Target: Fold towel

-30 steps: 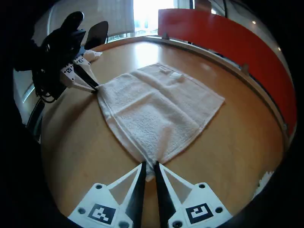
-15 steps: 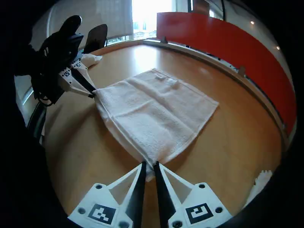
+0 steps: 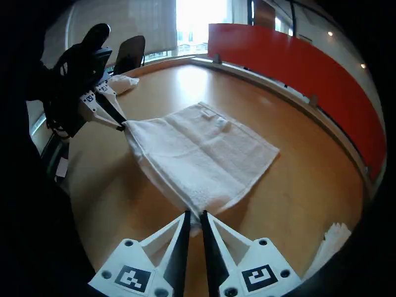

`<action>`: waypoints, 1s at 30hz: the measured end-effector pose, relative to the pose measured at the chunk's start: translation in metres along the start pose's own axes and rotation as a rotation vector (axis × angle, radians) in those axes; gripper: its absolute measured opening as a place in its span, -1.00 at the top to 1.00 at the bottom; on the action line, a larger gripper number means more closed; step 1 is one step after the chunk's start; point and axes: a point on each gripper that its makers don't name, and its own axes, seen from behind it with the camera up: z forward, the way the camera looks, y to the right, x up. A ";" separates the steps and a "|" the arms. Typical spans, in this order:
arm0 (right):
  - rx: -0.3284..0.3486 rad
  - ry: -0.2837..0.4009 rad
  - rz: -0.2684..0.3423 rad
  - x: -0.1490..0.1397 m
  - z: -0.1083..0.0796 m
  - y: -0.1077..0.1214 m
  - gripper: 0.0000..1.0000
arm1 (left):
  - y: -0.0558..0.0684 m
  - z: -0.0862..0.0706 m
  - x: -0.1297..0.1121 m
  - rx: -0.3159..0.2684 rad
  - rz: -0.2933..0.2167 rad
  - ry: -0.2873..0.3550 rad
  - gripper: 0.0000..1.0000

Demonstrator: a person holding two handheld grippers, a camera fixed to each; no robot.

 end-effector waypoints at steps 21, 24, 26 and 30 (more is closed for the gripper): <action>0.008 0.036 -0.024 0.029 -0.032 -0.012 0.66 | 0.009 -0.042 0.015 -0.008 -0.036 0.024 0.62; 0.010 0.037 -0.030 0.032 -0.036 -0.014 0.67 | 0.010 -0.047 0.017 -0.007 -0.038 0.027 0.62; 0.011 0.037 -0.032 0.033 -0.039 -0.015 0.66 | 0.011 -0.050 0.018 -0.008 -0.038 0.026 0.62; 0.012 0.037 -0.033 0.035 -0.045 -0.017 0.67 | 0.013 -0.054 0.019 -0.012 -0.037 0.026 0.62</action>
